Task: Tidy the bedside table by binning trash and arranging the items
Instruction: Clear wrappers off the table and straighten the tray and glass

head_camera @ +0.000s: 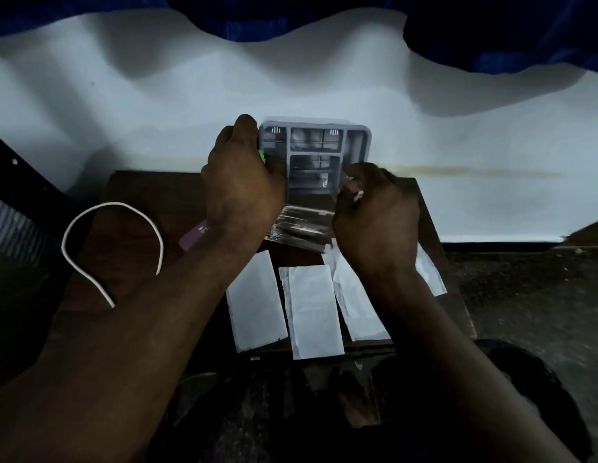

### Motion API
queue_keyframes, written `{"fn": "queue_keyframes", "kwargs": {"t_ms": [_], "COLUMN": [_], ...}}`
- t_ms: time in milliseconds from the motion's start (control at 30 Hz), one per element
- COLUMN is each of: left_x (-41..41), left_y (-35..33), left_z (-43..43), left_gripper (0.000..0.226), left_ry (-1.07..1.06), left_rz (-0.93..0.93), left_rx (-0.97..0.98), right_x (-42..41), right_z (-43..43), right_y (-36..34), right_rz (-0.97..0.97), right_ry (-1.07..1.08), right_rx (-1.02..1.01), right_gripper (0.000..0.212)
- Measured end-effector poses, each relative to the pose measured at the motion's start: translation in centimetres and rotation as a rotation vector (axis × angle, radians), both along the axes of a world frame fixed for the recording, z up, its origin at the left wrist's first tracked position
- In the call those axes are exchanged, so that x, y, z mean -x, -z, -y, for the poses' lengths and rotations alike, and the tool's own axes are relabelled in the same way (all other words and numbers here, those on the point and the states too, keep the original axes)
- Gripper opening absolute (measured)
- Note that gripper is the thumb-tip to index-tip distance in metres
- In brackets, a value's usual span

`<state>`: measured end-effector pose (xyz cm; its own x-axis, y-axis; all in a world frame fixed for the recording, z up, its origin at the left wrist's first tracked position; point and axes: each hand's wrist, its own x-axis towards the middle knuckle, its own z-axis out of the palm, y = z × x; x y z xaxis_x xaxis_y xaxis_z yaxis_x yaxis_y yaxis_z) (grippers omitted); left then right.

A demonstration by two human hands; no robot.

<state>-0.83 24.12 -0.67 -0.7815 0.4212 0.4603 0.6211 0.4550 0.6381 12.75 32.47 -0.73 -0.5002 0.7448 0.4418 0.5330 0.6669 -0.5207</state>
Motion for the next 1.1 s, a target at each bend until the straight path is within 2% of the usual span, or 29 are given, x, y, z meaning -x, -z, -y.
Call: {"fn": "queue_keyframes", "kwargs": {"t_ms": [233,300,367,433,500,633,700,767,1000,1100], "left_x": [0.1,0.1,0.0,-0.3,-0.6,-1.1,-1.1,-1.2,-1.2,-1.1], "left_y": [0.2,0.2,0.1,0.0,-0.1,-0.1,-0.1,-0.1,0.0,0.1], "left_z": [0.0,-0.1,-0.1,-0.2,-0.1,-0.2,-0.2,-0.2,-0.2,-0.2], "left_gripper": [0.018,0.018,0.019,0.021,0.024,0.028,0.028,0.027,0.028,0.027], "left_ry": [-0.017,-0.025,-0.019,0.015,0.061,0.149,0.156,0.140,0.047,0.022], "left_rz": [-0.005,-0.015,-0.030,-0.057,-0.089,-0.117,-0.120,-0.113,-0.101,-0.111], "left_rx": [-0.033,-0.033,-0.020,0.002,0.028,0.077,0.093,0.093,0.095,0.100], "right_x": [-0.5,-0.4,-0.2,-0.2,-0.3,-1.0,-1.1,-1.1,-1.0,-0.8], "right_z": [-1.1,-1.1,-1.1,-1.2,-1.5,-2.4,-2.5,-2.5,-2.1,-1.7], "right_y": [0.0,0.2,0.7,1.3,1.6,2.2,2.4,2.4,2.4,2.1], "right_rz": [-0.094,-0.037,0.104,0.211,0.228,0.218,0.254,0.294,0.448,0.378], "right_ry": [0.031,0.006,-0.053,-0.108,-0.137,-0.142,-0.123,-0.121,-0.177,-0.144], "right_rx": [0.103,0.109,0.161,0.251,0.377,0.674,0.743,0.711,0.351,0.253], "right_gripper": [0.029,0.036,0.053,0.067,0.071,0.052,0.046,0.049,0.049,0.046]}}
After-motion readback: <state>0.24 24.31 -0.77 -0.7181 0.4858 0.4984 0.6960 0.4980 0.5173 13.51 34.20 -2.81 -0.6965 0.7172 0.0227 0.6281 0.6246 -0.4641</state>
